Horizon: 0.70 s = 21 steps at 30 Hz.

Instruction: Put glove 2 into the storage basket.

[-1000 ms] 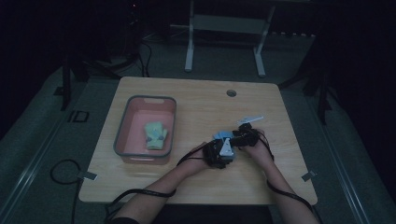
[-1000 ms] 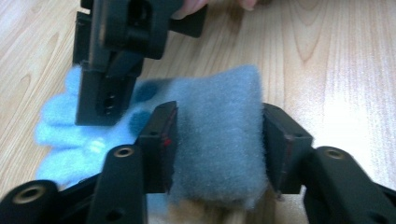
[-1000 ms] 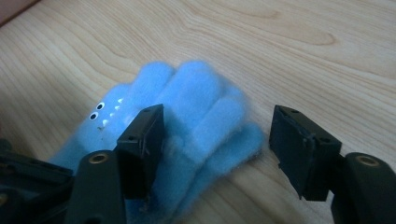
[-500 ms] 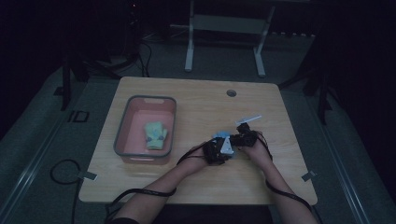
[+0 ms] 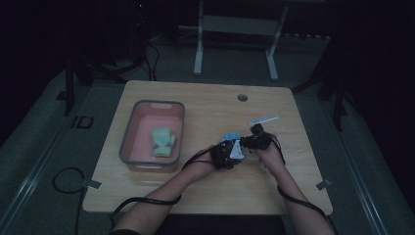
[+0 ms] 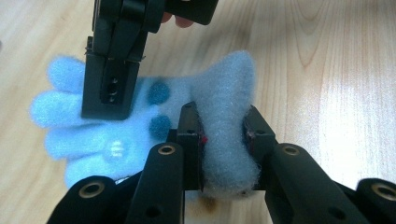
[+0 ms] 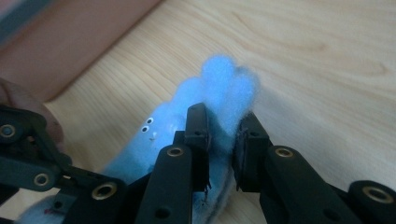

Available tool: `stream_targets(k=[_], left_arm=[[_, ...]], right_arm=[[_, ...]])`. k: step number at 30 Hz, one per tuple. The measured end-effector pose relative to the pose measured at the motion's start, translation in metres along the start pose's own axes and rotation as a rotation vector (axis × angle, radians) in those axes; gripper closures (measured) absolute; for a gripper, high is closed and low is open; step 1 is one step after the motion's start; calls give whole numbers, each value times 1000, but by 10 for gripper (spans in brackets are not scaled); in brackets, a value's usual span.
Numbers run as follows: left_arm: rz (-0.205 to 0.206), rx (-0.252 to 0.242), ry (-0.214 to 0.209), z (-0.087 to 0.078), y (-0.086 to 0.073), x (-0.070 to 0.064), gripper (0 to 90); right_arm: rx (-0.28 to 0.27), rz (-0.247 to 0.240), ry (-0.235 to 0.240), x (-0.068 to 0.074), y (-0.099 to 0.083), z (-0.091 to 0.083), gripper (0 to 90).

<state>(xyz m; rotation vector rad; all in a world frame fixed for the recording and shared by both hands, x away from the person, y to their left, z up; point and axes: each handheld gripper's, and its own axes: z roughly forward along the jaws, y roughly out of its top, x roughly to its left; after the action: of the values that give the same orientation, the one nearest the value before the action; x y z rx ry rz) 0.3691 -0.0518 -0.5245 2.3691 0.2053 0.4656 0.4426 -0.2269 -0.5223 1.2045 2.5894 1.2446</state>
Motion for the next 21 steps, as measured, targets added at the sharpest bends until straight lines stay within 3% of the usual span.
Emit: stream_targets(k=[11, 21], left_arm=[[25, -3, 56, -34, 11, 13, 745], [59, 19, 114, -64, 12, 24, 745]], right_arm=[[-65, -30, 24, 19, 32, -16, 785], [-100, -78, 49, 40, 62, -21, 790]])
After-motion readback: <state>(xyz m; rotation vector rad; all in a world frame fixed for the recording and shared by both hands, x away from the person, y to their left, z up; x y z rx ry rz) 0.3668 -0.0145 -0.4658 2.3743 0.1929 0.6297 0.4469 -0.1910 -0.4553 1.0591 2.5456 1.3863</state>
